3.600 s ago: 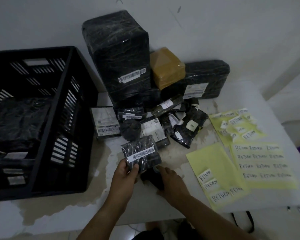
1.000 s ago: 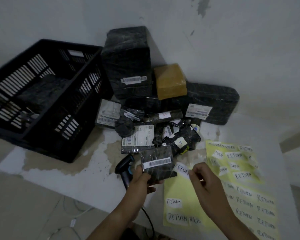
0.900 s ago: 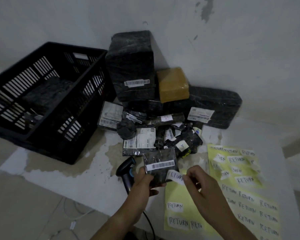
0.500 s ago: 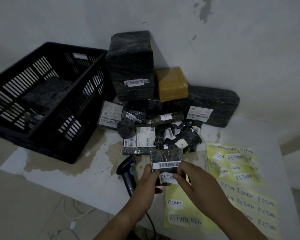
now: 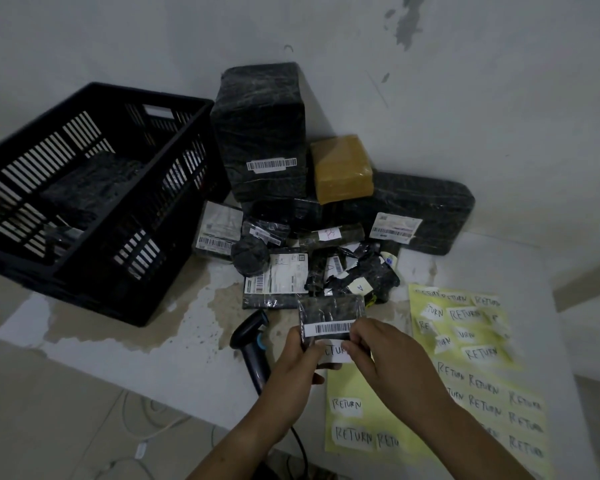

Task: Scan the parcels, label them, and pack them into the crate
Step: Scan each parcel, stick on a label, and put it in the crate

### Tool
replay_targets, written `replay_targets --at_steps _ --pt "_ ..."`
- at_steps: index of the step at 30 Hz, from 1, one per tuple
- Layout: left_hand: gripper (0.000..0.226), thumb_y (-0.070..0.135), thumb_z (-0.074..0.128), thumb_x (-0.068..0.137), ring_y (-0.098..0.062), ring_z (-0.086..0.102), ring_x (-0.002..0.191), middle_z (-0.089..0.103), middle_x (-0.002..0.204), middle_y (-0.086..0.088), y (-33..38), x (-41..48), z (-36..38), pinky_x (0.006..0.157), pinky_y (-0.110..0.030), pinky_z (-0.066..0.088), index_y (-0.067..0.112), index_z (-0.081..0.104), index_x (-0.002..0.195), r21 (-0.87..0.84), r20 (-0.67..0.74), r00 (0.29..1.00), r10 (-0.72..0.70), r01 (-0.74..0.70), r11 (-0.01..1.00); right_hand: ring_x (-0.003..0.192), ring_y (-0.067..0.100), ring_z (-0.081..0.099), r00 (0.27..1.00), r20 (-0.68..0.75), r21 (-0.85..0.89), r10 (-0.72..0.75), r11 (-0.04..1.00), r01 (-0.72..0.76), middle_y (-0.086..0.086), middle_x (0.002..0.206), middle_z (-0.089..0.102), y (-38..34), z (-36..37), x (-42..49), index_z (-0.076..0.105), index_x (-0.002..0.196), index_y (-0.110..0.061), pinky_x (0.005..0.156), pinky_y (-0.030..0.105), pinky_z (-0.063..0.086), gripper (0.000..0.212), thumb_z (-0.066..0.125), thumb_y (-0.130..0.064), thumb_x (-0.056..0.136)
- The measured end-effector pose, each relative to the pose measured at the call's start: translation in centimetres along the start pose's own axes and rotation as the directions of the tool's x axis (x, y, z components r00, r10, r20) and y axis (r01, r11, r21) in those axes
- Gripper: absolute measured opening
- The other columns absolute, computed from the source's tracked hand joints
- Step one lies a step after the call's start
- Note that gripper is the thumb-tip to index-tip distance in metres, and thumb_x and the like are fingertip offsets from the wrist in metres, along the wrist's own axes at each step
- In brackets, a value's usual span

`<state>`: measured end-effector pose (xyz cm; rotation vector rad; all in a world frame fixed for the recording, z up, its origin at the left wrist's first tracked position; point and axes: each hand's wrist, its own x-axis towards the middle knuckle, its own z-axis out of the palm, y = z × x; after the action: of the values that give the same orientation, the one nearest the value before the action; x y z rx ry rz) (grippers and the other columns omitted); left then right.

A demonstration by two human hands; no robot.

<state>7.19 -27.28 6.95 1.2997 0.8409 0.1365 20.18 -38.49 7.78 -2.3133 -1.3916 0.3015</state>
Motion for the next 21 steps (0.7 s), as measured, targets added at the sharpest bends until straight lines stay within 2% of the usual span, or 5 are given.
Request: replay_targets --at_steps 3,9,13,18,21 --pt "0.013 0.026 0.048 0.107 -0.002 0.072 0.090 0.073 0.097 0.022 -0.4 -0.1 0.3 0.087 -0.033 0.054 0.026 0.052 0.119 -0.009 -0.021 1.000 -0.017 0.017 1.000 0.062 0.010 0.043 1.000 0.001 -0.017 0.013 1.000 -0.013 -0.011 0.071 0.042 0.2 0.2 -0.4 0.042 0.081 -0.028 0.054 0.023 0.030 0.021 0.054 -0.039 0.096" --pt "0.013 0.027 0.050 0.105 0.008 0.069 0.083 0.071 0.094 0.023 0.3 0.3 0.4 0.070 -0.016 0.053 0.023 0.052 0.117 0.019 -0.036 0.999 0.025 -0.024 1.000 0.058 0.007 0.035 0.996 -0.085 -0.081 -0.010 0.997 0.003 -0.013 0.068 0.035 0.3 0.2 0.4 0.039 0.078 -0.030 0.051 0.021 0.027 0.029 0.065 -0.035 0.090" --pt "0.006 0.029 0.048 0.106 0.008 0.068 0.082 0.069 0.093 0.019 0.3 0.4 0.7 0.083 -0.029 0.057 0.024 0.050 0.109 0.040 -0.059 0.998 0.039 -0.036 0.999 0.059 0.006 0.033 0.992 -0.121 -0.094 -0.019 0.996 0.007 -0.015 0.069 0.032 0.2 0.2 0.5 0.039 0.079 -0.030 0.053 0.021 0.026 0.032 0.069 -0.033 0.087" --pt "0.012 0.024 0.041 0.109 0.000 0.071 0.088 0.072 0.100 0.018 0.4 0.4 0.8 0.077 -0.026 0.052 0.024 0.053 0.114 0.065 -0.050 0.997 0.063 -0.060 0.996 0.061 0.006 0.034 0.988 -0.152 -0.088 -0.012 0.996 -0.002 -0.015 0.070 0.033 0.7 0.1 0.6 0.041 0.079 -0.030 0.054 0.018 0.024 0.029 0.068 -0.035 0.087" --pt "0.011 0.022 0.041 0.109 0.001 0.071 0.087 0.071 0.100 0.015 0.7 0.4 0.8 0.079 -0.028 0.054 0.028 0.051 0.108 0.054 -0.048 0.997 0.064 -0.062 0.997 0.063 0.006 0.033 0.985 -0.170 -0.069 0.000 0.998 -0.012 -0.016 0.071 0.031 0.5 0.0 0.6 0.042 0.079 -0.030 0.055 0.017 0.025 0.028 0.068 -0.035 0.087"
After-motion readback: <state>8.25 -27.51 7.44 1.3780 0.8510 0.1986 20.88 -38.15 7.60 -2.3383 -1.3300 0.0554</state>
